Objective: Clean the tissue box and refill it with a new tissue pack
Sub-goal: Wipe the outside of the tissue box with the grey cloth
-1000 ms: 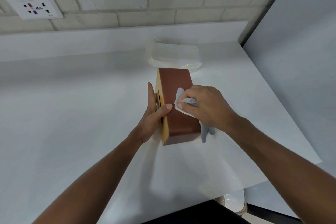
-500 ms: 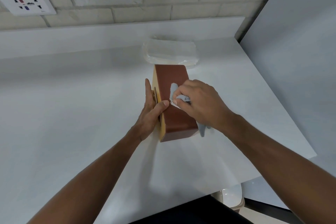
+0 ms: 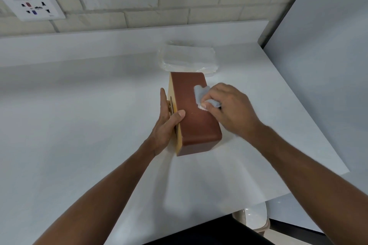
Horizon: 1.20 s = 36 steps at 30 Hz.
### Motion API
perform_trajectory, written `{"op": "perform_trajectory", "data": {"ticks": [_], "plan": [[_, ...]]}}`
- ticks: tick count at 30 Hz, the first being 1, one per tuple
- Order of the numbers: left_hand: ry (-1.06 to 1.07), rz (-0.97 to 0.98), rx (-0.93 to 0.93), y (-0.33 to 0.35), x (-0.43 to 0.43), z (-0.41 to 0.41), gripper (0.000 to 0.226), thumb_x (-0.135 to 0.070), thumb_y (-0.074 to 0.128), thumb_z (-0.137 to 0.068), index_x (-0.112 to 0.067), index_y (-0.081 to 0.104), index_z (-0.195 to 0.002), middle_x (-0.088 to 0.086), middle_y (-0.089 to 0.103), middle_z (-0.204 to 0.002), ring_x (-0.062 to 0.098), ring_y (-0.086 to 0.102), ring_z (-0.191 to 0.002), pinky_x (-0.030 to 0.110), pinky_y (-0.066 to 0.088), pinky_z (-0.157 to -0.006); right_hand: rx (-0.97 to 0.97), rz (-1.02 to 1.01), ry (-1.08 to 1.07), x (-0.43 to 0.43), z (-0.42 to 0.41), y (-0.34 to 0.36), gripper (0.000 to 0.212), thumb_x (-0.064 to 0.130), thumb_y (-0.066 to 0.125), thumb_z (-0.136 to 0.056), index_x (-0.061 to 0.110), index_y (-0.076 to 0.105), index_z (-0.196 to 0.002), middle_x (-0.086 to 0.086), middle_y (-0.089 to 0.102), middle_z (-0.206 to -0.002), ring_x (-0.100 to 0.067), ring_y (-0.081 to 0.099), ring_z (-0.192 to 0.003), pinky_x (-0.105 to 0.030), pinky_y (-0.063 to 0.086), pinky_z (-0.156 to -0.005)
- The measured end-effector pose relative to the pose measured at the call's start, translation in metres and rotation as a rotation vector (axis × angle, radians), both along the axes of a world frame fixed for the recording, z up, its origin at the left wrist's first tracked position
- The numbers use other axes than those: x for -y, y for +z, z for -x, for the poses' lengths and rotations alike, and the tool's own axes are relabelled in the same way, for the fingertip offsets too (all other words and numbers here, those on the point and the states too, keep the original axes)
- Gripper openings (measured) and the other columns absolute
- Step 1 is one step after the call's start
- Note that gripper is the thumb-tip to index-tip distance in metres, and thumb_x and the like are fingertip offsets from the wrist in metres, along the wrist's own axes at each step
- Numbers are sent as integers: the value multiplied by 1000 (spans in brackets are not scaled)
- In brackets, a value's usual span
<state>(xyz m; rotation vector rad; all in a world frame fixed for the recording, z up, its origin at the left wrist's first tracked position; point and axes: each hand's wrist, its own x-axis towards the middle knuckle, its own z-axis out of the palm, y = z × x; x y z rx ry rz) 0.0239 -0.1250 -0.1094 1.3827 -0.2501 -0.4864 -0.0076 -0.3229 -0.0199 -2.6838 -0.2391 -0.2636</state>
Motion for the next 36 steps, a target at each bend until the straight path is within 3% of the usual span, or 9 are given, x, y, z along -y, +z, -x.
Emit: {"op": "perform_trajectory", "data": {"ticks": [4, 7, 9, 13, 18, 23, 31, 34, 36], "plan": [[21, -7, 0, 2, -1, 2, 103, -52, 58, -92, -39, -17, -161, -5, 27, -168, -11, 41, -141, 7, 43, -101, 33, -70, 227, -7, 36, -13, 14, 32, 63, -94, 23, 73, -100, 10, 69, -116, 0, 57, -113, -19, 43, -93], [40, -18, -3, 3, 2, 4, 108, -60, 57, -85, -39, -15, -162, -13, 37, -162, -3, 46, -142, 20, 42, -111, 16, -80, 240, 15, 35, -11, 38, 39, 65, -93, 20, 68, -126, 5, 63, -131, 12, 42, -120, -28, 40, -103], [60, -36, 7, 2, 4, 5, 103, -59, 56, -86, -42, -11, -162, -23, 48, -151, 4, 51, -140, 32, 45, -114, 32, -36, 181, 13, 33, -13, 41, 37, 62, -96, 19, 63, -133, 1, 59, -135, -2, 42, -121, -39, 40, -101], [74, -45, 33, -1, 4, 7, 75, -44, 51, -99, -52, 0, -153, -31, 58, -139, 4, 56, -135, 25, 48, -108, 17, 135, 276, -18, 54, -32, 47, 40, 36, -104, 22, 46, -147, 5, 43, -154, -24, 23, -149, -49, 21, -120], [46, -116, 40, 5, -1, 7, 87, -58, 51, -92, -52, -7, -156, -41, 53, -138, -13, 52, -131, 14, 46, -103, 38, 166, 283, -5, 69, -33, 47, 39, 34, -106, 23, 40, -150, 8, 34, -158, -16, 19, -151, -51, 25, -119], [58, -219, 146, 3, 3, 10, 76, -50, 46, -95, -62, -11, -144, 11, 26, -170, 31, 30, -156, 62, 15, -127, 116, 244, 385, -33, 80, -42, 49, 31, 44, -105, 20, 36, -152, 3, 30, -161, -21, 19, -151, -53, 24, -119], [115, -278, 128, 4, 11, 8, 74, -73, 34, -84, -73, -12, -142, -7, 27, -170, 18, 27, -157, 64, 11, -127, 140, 263, 354, -21, 85, -45, 46, 29, 45, -105, 16, 40, -150, -1, 34, -158, -22, 24, -150, -47, 27, -119], [119, -260, 111, 1, 9, 7, 82, -73, 40, -85, -71, -10, -149, -43, 22, -158, 2, 21, -151, 61, 7, -128, 151, 238, 317, 8, 87, -42, 52, 13, 60, -98, 16, 43, -148, -1, 37, -157, -22, 28, -148, -49, 34, -115], [134, -205, 106, -1, 8, 8, 75, -74, 44, -86, -81, -6, -141, -31, 26, -165, 11, 24, -156, 61, 12, -128, 149, 214, 215, 16, 87, -44, 57, 9, 66, -94, 14, 45, -147, -2, 39, -156, -23, 30, -147, -51, 36, -113]]}}
